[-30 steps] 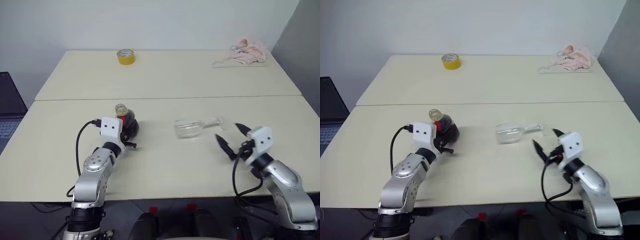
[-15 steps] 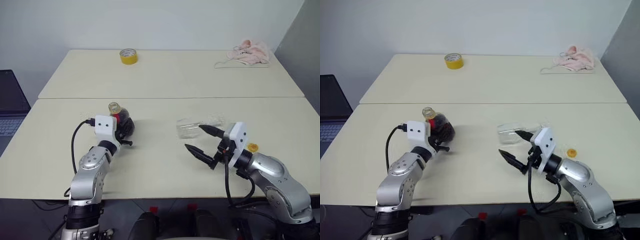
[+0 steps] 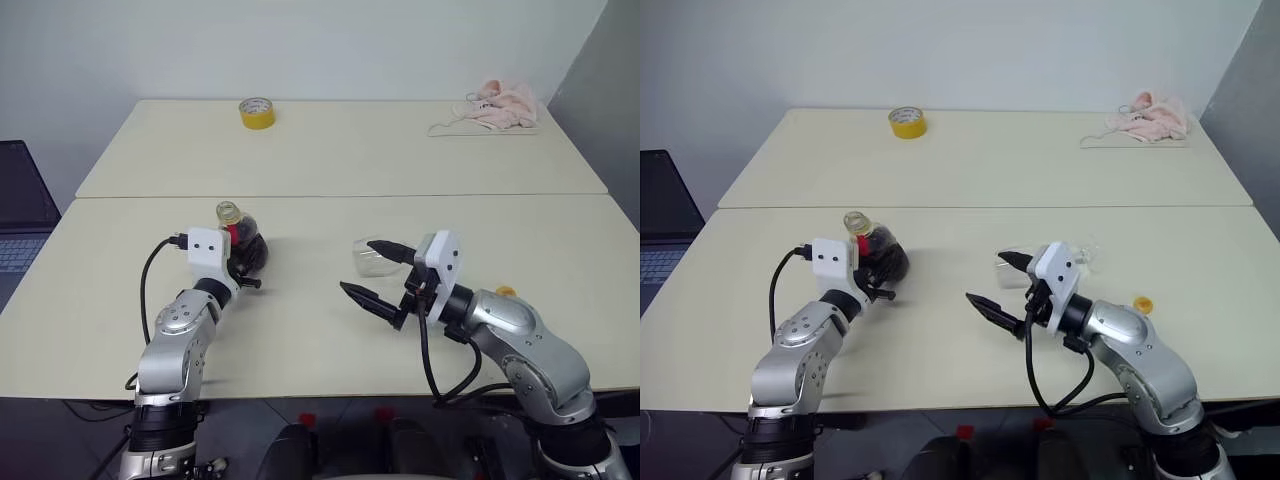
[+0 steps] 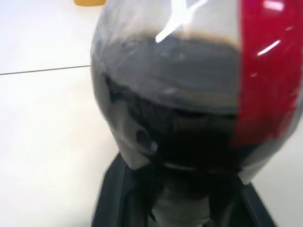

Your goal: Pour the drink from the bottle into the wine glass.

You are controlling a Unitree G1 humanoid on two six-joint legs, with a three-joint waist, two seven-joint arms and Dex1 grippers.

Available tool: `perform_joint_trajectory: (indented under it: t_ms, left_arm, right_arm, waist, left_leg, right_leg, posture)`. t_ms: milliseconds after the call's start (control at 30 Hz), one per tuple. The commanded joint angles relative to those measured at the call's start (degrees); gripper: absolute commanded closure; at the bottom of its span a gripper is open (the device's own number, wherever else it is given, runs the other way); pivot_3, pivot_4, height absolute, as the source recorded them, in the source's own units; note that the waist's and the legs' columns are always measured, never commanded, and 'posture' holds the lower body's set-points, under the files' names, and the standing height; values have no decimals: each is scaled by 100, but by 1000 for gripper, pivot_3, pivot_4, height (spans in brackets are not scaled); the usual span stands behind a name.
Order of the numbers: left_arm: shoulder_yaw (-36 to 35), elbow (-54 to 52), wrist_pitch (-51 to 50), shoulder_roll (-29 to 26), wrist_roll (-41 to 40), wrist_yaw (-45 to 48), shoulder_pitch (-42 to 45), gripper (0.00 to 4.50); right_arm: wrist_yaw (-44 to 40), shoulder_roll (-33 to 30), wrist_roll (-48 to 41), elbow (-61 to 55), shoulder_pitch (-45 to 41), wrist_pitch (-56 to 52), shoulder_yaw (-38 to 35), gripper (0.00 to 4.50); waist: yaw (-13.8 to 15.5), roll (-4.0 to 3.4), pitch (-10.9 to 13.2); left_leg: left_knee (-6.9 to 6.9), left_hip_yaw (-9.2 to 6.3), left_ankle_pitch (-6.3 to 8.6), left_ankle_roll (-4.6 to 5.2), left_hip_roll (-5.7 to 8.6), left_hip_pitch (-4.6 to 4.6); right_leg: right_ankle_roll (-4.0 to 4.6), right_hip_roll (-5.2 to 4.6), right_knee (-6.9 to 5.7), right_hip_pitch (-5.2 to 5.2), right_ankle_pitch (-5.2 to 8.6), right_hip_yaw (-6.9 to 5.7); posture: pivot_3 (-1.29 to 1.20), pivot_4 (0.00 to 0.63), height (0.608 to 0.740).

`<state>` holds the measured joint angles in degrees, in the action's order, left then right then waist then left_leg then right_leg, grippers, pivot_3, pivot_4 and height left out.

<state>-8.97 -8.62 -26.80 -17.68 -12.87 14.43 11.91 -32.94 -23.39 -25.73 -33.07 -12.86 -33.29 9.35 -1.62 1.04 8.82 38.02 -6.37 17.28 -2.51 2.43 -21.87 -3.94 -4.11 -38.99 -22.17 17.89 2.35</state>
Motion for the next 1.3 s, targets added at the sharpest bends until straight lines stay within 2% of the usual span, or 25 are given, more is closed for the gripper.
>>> perform_joint_trajectory:
  t_ms: [33, 200, 233, 733, 967, 1133, 1300]
  left_arm:
    - [-48, 67, 83, -115, 126, -20, -98, 1851]
    - [-9, 96, 191, -168, 227, -15, -143, 184]
    - [-8, 100, 209, -169, 237, -7, -153, 18]
    - [19, -37, 783, -225, 357, 196, -510, 18]
    - [-157, -303, 1322, -227, 322, 272, -1122, 18]
    - [-192, -625, 1569, -470, 159, 697, -1482, 18]
    - [-183, -783, 1762, -955, -128, 1492, -1542, 18]
  right_arm:
    - [62, 41, -78, -169, -120, -58, -34, 0]
    - [91, 47, -111, -222, -142, -120, -39, 0]
    - [92, 47, -113, -233, -138, -123, -39, 0]
    - [-15, -12, -92, -227, -111, -83, -18, 0]
    - [-238, -346, -79, -329, 146, 28, -117, 0]
    - [-359, -568, -138, -421, 383, 111, -287, 0]
    - [-456, -771, -100, -530, 774, 246, -484, 0]
  waist:
    - [-5, 0, 0]
    - [-7, 0, 0]
    - [-7, 0, 0]
    - [-6, 0, 0]
    - [-4, 0, 0]
    - [6, 1, 1]
    - [13, 1, 1]
  left_leg:
    - [0, 0, 0, 0, 0, 0]
    - [-3, -1, 0, 0, -1, -1]
    - [-3, -1, 0, 0, -1, -1]
    - [-3, -1, 0, 0, -1, -2]
    - [-6, 0, 0, 0, -1, -3]
    - [-5, 1, 0, 1, 0, -2]
    - [-5, 0, 1, 1, -1, -3]
  right_leg:
    - [0, 0, 0, 0, 0, 0]
    - [0, 1, -1, -4, 0, -1]
    - [0, 1, 0, -4, 0, -1]
    - [0, 0, 0, -4, 0, -1]
    - [0, -2, 3, -4, 0, 0]
    - [0, -2, 2, -2, 0, 1]
    - [0, -2, 3, 0, 0, -1]
  posture:
    - [0, 150, 740]
    - [0, 150, 740]
    - [0, 150, 740]
    - [0, 150, 740]
    - [0, 150, 740]
    - [0, 150, 740]
    - [0, 150, 740]
